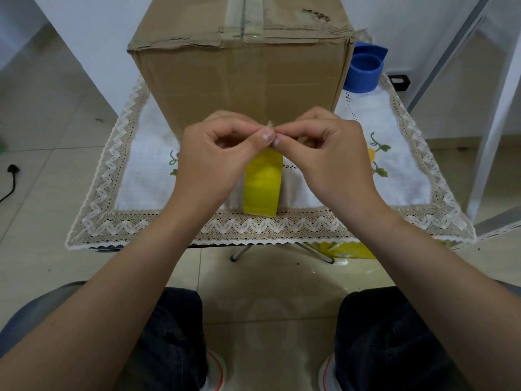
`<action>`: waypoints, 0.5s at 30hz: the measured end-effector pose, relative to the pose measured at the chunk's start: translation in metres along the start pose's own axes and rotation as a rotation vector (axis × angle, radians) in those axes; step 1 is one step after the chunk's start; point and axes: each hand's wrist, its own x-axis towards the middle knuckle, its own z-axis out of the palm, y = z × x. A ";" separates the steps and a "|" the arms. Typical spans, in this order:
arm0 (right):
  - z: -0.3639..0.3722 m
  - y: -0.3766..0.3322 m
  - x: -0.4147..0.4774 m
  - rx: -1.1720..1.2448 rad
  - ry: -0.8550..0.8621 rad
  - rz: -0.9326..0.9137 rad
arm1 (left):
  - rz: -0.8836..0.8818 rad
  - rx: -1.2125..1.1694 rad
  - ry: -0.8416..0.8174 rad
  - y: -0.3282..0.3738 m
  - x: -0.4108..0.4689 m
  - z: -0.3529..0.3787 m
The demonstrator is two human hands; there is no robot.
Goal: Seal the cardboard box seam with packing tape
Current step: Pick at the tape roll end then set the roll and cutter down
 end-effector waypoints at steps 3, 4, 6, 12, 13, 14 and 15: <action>0.001 0.000 0.000 0.027 -0.010 0.015 | -0.051 -0.011 0.019 0.002 0.004 -0.005; 0.002 0.000 0.000 0.041 -0.011 0.017 | -0.078 -0.024 0.012 0.003 0.004 -0.007; 0.002 0.001 0.000 0.079 -0.023 0.025 | -0.116 -0.024 -0.039 0.003 0.005 -0.008; 0.003 0.001 -0.001 0.068 -0.063 0.012 | -0.068 -0.035 -0.135 0.003 0.006 -0.010; 0.003 0.001 -0.001 0.053 -0.066 0.005 | -0.057 -0.046 -0.128 0.003 0.006 -0.010; 0.002 0.000 -0.002 0.042 -0.068 -0.001 | -0.045 -0.054 -0.125 0.004 0.006 -0.011; 0.002 0.000 -0.002 0.031 -0.070 -0.007 | -0.036 -0.063 -0.126 0.004 0.006 -0.011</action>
